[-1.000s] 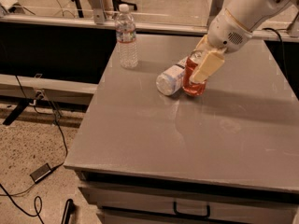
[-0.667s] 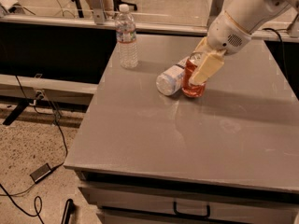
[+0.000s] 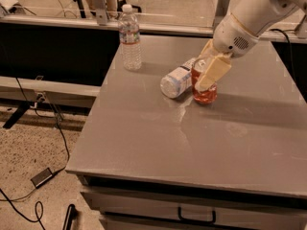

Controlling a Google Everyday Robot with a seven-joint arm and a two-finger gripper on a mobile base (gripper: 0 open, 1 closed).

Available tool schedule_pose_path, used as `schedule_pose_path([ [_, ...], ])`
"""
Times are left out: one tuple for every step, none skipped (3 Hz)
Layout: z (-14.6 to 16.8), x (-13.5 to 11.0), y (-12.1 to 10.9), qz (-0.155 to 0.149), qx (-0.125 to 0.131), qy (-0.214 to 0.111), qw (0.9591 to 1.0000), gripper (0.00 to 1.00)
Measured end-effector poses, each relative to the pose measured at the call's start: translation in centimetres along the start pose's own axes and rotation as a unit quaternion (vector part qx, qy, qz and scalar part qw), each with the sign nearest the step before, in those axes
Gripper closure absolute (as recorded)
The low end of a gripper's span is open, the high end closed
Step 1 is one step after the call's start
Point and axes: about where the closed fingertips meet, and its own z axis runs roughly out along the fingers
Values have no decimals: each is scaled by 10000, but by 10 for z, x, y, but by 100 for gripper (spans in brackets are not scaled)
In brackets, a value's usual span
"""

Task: Move coke can near blue plastic bottle

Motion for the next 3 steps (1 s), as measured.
schedule_pose_path([
  [2,1,0,30,-17,-3,10000,0],
  [1,5,0,75,-15,3,10000,0],
  [-6,30,0,343,11,-73,9994,0],
])
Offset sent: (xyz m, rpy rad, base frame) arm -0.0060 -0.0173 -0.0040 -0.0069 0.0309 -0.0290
